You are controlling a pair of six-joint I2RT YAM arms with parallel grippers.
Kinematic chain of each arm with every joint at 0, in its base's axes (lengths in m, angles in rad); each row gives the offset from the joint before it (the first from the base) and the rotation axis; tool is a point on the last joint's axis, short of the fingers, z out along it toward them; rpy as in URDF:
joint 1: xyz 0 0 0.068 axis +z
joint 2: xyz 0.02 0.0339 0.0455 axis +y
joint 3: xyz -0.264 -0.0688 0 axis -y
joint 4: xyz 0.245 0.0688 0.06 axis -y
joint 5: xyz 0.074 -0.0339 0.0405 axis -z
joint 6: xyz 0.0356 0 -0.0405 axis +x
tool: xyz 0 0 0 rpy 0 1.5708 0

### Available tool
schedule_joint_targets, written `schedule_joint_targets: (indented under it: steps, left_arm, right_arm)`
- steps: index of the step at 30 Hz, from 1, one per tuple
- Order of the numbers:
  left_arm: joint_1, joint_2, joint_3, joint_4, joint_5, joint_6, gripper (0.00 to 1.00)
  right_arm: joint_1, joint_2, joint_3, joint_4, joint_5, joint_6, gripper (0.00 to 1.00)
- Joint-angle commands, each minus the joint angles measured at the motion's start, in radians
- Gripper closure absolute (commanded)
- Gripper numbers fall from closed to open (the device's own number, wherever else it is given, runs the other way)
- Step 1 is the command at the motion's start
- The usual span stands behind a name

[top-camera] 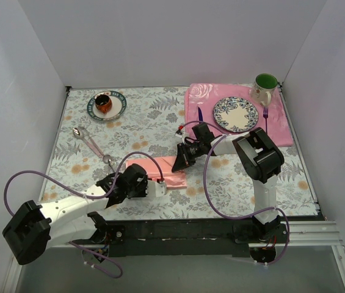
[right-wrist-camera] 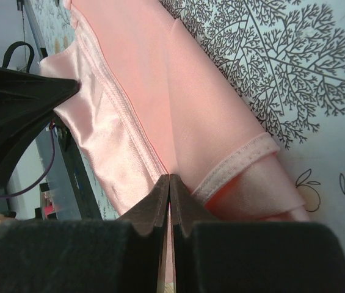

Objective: Fold the napkin into a case and place the utensils inside
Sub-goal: Pick up the 2/3-rectangle-folded napkin from the folded napkin.

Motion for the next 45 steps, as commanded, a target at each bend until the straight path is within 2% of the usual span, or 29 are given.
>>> schedule_joint_targets:
  steps: [1, 3, 8, 11, 12, 14, 15, 16, 19, 23, 32, 35, 36, 37, 38, 43, 45]
  left_arm:
    - [0.007, 0.022, 0.114, -0.099, 0.131, -0.066, 0.94]
    - [0.030, 0.045, 0.141, -0.124, 0.172, -0.084, 1.00]
    - [0.107, 0.142, 0.231, -0.165, 0.246, -0.092, 1.00]
    - [0.191, 0.203, 0.286, -0.199, 0.316, -0.087, 1.00]
    - [0.210, 0.225, 0.300, -0.213, 0.335, -0.078, 0.95]
    - [0.259, 0.217, 0.319, -0.260, 0.405, -0.046, 0.53]
    - [0.262, 0.172, 0.305, -0.265, 0.415, -0.006, 0.43]
    - [0.263, 0.139, 0.287, -0.270, 0.419, 0.014, 0.36]
    - [0.262, 0.035, 0.216, -0.270, 0.406, 0.074, 0.30]
    - [0.260, -0.033, 0.138, -0.230, 0.312, 0.123, 0.31]
    - [0.213, -0.224, -0.034, -0.159, 0.258, 0.261, 0.33]
    - [0.170, -0.252, -0.089, -0.112, 0.197, 0.283, 0.41]
    - [0.164, -0.263, -0.094, -0.103, 0.186, 0.283, 0.45]
    - [0.155, -0.264, -0.097, -0.087, 0.183, 0.277, 0.54]
    - [0.132, -0.264, -0.101, -0.078, 0.172, 0.272, 0.56]
    - [0.082, -0.244, -0.144, -0.005, 0.119, 0.260, 0.61]
    - [0.076, -0.244, -0.132, -0.003, 0.131, 0.246, 0.68]
  right_arm:
    - [-0.003, 0.041, 0.005, -0.045, 0.104, -0.060, 0.92]
    - [-0.005, 0.041, 0.005, -0.047, 0.104, -0.063, 0.92]
    - [-0.005, 0.041, 0.013, -0.053, 0.102, -0.074, 0.92]
    - [-0.003, 0.039, 0.017, -0.056, 0.105, -0.078, 0.92]
    - [-0.003, 0.041, 0.020, -0.060, 0.105, -0.078, 0.93]
    - [-0.005, 0.047, 0.028, -0.071, 0.107, -0.083, 0.92]
    - [-0.005, 0.048, 0.030, -0.070, 0.107, -0.086, 0.92]
    - [-0.006, 0.048, 0.030, -0.070, 0.107, -0.086, 0.92]
    - [-0.006, 0.051, 0.028, -0.068, 0.107, -0.086, 0.92]
    - [-0.006, 0.059, 0.030, -0.062, 0.105, -0.075, 0.92]
    - [-0.006, 0.062, 0.036, -0.070, 0.110, -0.074, 0.93]
    - [-0.005, 0.065, 0.036, -0.068, 0.108, -0.068, 0.93]
    - [-0.006, 0.067, 0.036, -0.067, 0.108, -0.066, 0.93]
    - [-0.006, 0.068, 0.036, -0.067, 0.108, -0.064, 0.93]
    - [-0.005, 0.067, 0.034, -0.067, 0.107, -0.064, 0.93]
    - [-0.005, 0.070, 0.036, -0.068, 0.107, -0.061, 0.93]
    - [-0.006, 0.068, 0.037, -0.070, 0.107, -0.064, 0.93]
